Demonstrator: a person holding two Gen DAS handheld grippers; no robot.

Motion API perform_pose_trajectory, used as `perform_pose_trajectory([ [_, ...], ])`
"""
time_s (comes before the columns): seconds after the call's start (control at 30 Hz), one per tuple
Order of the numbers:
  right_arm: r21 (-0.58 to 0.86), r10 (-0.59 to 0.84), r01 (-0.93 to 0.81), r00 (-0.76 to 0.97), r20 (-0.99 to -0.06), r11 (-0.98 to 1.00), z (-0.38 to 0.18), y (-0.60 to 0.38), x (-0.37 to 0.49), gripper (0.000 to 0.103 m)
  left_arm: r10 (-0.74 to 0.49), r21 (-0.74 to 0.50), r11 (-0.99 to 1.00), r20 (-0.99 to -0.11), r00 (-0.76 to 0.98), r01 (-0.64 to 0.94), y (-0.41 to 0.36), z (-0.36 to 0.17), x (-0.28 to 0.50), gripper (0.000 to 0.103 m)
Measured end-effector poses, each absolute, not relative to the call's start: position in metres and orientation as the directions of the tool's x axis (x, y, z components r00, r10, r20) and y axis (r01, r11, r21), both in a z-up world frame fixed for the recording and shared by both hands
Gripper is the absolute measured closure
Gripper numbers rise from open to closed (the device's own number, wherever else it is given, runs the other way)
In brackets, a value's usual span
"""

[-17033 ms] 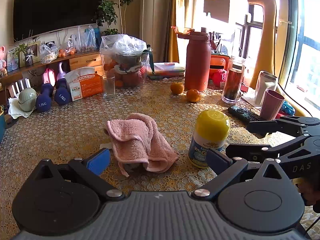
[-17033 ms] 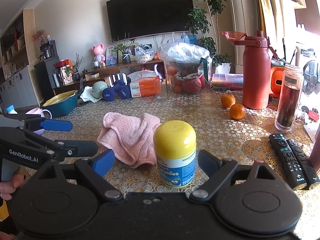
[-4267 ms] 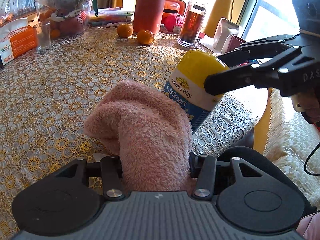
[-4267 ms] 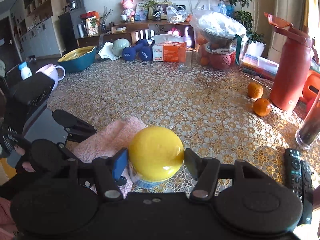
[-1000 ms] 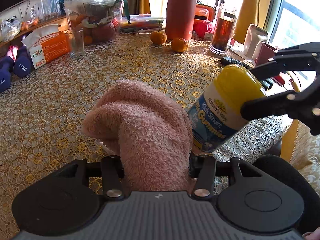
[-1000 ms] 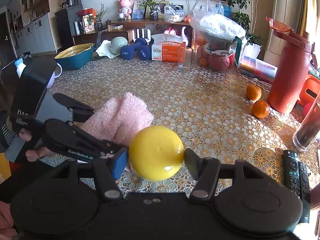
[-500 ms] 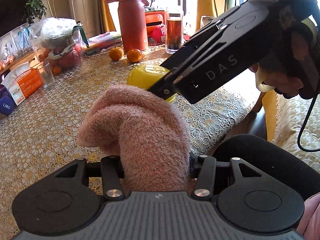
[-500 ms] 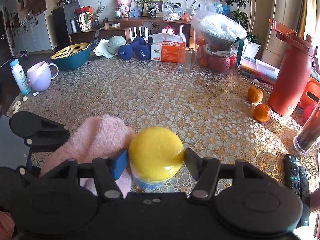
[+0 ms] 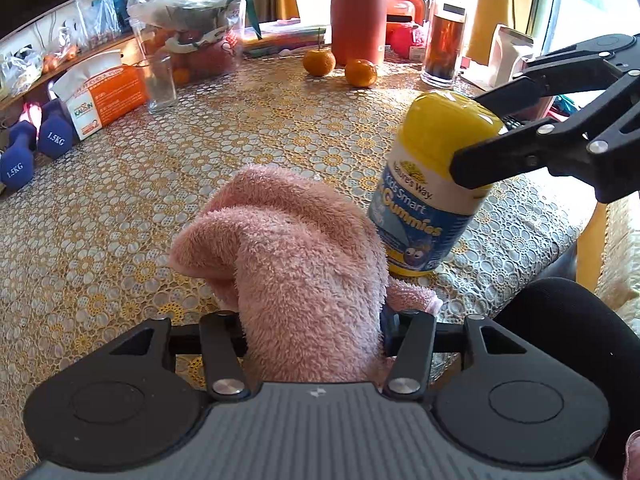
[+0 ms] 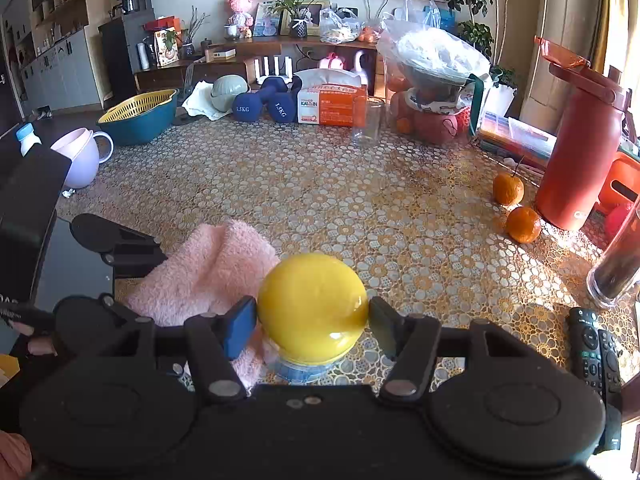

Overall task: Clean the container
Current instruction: 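Lower the towel to the table and regrasp it with the left tool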

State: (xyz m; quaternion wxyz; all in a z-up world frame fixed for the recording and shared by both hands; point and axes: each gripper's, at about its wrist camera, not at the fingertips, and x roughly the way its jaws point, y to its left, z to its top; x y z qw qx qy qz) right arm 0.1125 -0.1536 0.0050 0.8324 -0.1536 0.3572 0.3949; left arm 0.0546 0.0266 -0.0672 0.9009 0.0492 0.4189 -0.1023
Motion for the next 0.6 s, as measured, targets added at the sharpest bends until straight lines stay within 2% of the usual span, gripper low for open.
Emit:
perform_pose_trajectory([
  [0.17, 0.035, 0.549, -0.762, 0.432, -0.715, 0.646, 0.005, -0.154, 0.113, 0.042, -0.091, 0.077, 0.973, -0.74, 0.667, 0.218, 0.027, -0.062, 0.043, 0.026],
  [0.4, 0.036, 0.549, -0.762, 0.432, -0.715, 0.647, 0.005, -0.154, 0.114, 0.042, -0.042, 0.163, 0.966, -0.666, 0.745, 0.201, 0.024, -0.041, 0.022, 0.021],
  [0.5, 0.036, 0.549, -0.762, 0.432, -0.716, 0.646, 0.005, -0.154, 0.114, 0.042, -0.03, 0.235, 0.946, -0.624, 0.781, 0.225, 0.012, -0.034, 0.019, 0.012],
  [0.6, 0.036, 0.549, -0.762, 0.432, -0.716, 0.646, 0.005, -0.155, 0.114, 0.042, -0.01, 0.324, 0.909, -0.611, 0.792, 0.261, -0.004, -0.04, 0.023, 0.011],
])
